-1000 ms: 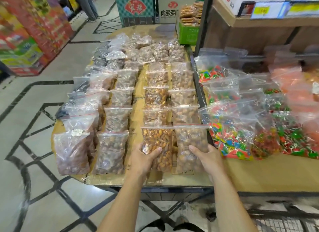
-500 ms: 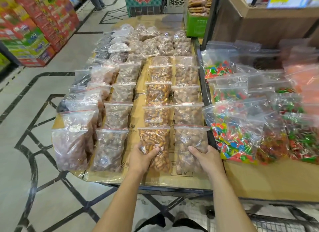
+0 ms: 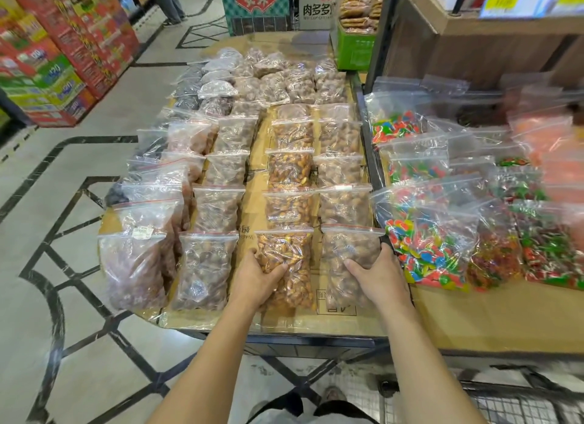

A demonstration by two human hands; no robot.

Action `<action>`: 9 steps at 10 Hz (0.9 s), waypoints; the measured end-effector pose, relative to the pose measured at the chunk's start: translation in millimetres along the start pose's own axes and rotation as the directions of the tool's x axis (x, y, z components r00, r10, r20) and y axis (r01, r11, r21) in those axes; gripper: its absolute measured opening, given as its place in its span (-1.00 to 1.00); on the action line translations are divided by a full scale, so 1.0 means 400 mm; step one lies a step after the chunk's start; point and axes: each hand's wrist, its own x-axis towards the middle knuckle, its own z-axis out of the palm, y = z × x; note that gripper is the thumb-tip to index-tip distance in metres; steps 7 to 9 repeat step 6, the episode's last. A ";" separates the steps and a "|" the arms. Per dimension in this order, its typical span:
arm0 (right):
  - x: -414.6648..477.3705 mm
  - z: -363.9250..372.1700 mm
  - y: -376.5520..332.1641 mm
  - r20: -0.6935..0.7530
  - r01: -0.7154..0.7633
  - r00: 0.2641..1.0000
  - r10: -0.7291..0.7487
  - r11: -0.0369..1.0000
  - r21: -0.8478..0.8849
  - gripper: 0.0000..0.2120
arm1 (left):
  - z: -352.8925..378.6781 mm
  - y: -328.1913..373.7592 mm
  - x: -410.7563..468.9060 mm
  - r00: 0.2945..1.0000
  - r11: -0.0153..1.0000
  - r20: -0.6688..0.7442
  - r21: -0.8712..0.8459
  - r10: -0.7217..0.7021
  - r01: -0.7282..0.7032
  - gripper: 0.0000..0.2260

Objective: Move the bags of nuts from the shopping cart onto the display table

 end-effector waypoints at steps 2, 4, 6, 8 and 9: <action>-0.024 -0.016 -0.046 0.011 0.074 0.997 -0.074 0.960 -0.270 -0.13 | -0.032 -0.004 0.008 0.994 0.972 -0.011 0.212 0.108 -0.104 -0.29; -0.039 -0.035 -0.094 0.026 0.124 0.991 -0.129 0.853 -0.507 -0.23 | -0.064 0.029 0.008 0.976 0.848 0.076 0.485 0.204 -0.215 -0.35; -0.033 -0.069 -0.187 0.116 0.267 0.960 -0.254 0.716 -0.645 -0.20 | -0.117 0.103 0.018 0.955 0.744 0.098 0.607 0.278 -0.279 -0.35; -0.033 -0.069 -0.187 0.116 0.267 0.960 -0.254 0.716 -0.645 -0.20 | -0.117 0.103 0.018 0.955 0.744 0.098 0.607 0.278 -0.279 -0.35; -0.033 -0.069 -0.187 0.116 0.267 0.960 -0.254 0.716 -0.645 -0.20 | -0.117 0.103 0.018 0.955 0.744 0.098 0.607 0.278 -0.279 -0.35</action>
